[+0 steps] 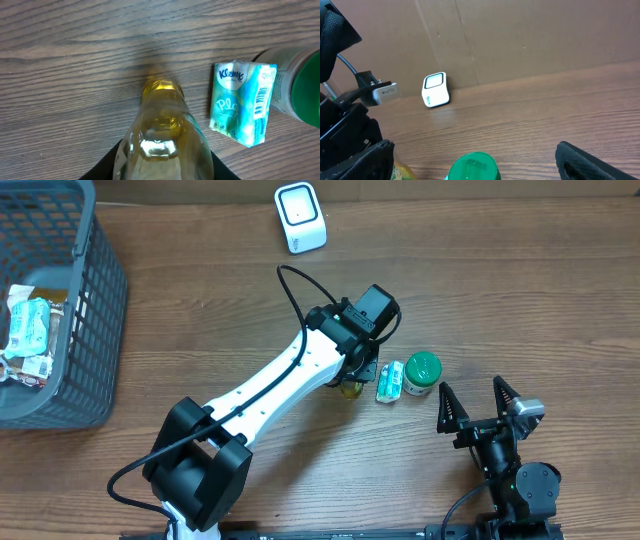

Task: Scan the item barcode
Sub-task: 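Lower the oil bottle left of the tissue pack and release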

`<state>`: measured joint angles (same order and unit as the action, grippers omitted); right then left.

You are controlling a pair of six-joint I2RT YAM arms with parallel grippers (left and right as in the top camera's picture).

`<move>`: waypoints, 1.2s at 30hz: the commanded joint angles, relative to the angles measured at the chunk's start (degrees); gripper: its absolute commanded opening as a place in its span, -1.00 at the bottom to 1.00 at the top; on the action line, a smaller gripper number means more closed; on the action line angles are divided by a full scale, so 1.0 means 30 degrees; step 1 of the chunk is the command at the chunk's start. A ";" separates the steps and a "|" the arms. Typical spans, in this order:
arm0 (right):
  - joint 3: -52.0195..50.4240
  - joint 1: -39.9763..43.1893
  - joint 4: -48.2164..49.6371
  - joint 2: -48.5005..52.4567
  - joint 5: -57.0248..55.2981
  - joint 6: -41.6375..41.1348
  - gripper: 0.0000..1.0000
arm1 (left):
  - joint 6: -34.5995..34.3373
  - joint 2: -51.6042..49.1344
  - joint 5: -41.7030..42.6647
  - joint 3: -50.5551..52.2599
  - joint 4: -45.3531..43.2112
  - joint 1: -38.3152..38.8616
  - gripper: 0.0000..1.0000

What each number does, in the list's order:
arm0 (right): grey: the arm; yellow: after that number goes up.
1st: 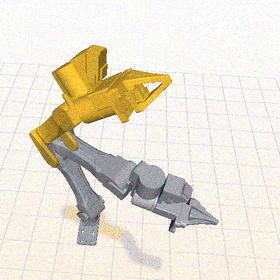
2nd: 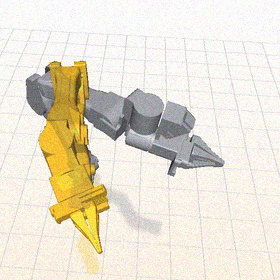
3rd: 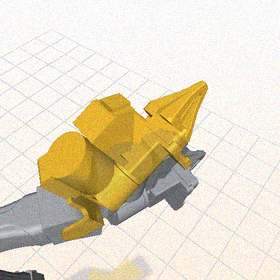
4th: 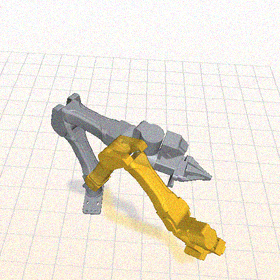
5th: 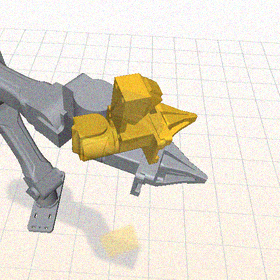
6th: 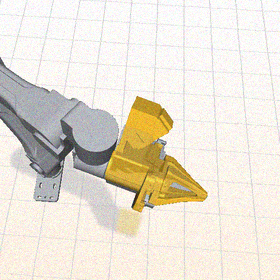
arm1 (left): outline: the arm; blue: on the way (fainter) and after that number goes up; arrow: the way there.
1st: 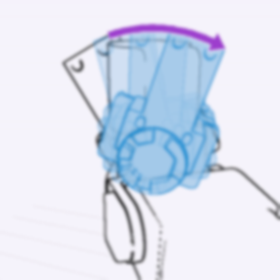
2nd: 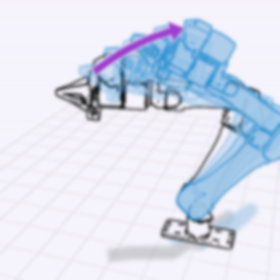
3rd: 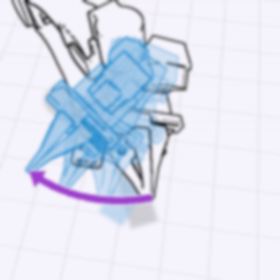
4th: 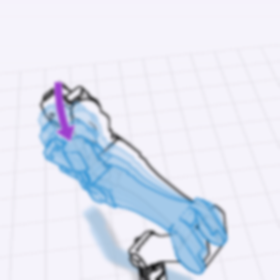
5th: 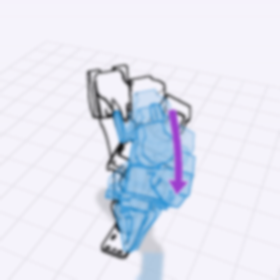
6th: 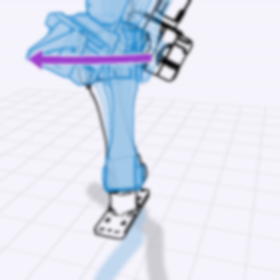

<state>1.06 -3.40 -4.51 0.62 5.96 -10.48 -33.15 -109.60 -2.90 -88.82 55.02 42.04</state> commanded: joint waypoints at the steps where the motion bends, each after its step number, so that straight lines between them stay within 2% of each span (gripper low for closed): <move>1: -0.0197 0.0087 0.0080 -0.0153 -0.0109 0.0000 1.00 | -0.0401 0.0073 -0.0947 0.0328 -0.0044 0.0029 -0.53; 4: -0.0197 0.0087 0.0080 -0.0153 -0.0109 0.0000 1.00 | -0.0401 0.0073 -0.0852 0.0328 -0.0022 0.0036 -0.49; 8: -0.0197 0.0087 0.0080 -0.0153 -0.0109 0.0000 1.00 | -0.0393 0.0073 -0.0641 0.0328 -0.0095 0.0029 -0.28; 10: -0.0197 0.0087 0.0073 -0.0153 -0.0109 0.0000 1.00 | -0.0386 0.0073 -0.0648 0.0328 -0.0080 0.0029 -0.13; 14: -0.0197 0.0087 0.0080 -0.0153 -0.0109 0.0000 1.00 | -0.0393 0.0073 -0.0495 0.0328 -0.0095 0.0029 0.38; 16: -0.0197 0.0087 0.0073 -0.0153 -0.0109 0.0000 1.00 | -0.0379 0.0073 -0.0321 0.0321 -0.0197 0.0029 0.52; 20: -0.0197 0.0087 0.0073 -0.0153 -0.0109 0.0000 1.00 | 0.0066 0.0073 0.0160 0.0291 -0.0648 0.0015 0.57; 23: -0.0197 0.0087 0.0080 -0.0153 -0.0109 0.0000 1.00 | 0.0066 0.0073 0.0124 0.0284 -0.0736 0.0000 0.52; 25: -0.0197 0.0087 0.0080 -0.0153 -0.0109 0.0000 1.00 | 0.0211 0.0073 0.0131 0.0284 -0.0867 0.0000 0.27; 27: -0.0197 0.0087 0.0080 -0.0153 -0.0109 0.0000 1.00 | 0.0386 0.0073 0.0131 0.0284 -0.0962 0.0000 0.14; 30: -0.0197 0.0087 0.0073 -0.0153 -0.0109 0.0000 1.00 | 0.0408 0.0073 0.0168 0.0284 -0.0947 0.0000 0.01; 33: -0.0197 0.0087 0.0073 -0.0153 -0.0109 0.0000 1.00 | 0.0386 0.0073 0.0532 0.0291 -0.0911 0.0000 -0.22; 36: -0.0197 0.0087 0.0073 -0.0153 -0.0109 0.0000 1.00 | -0.0568 0.0073 0.1042 0.0291 -0.0925 0.0000 -0.28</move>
<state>1.06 -3.40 -4.51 0.62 5.93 -10.48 -32.67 -109.60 -2.15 -88.53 52.27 42.02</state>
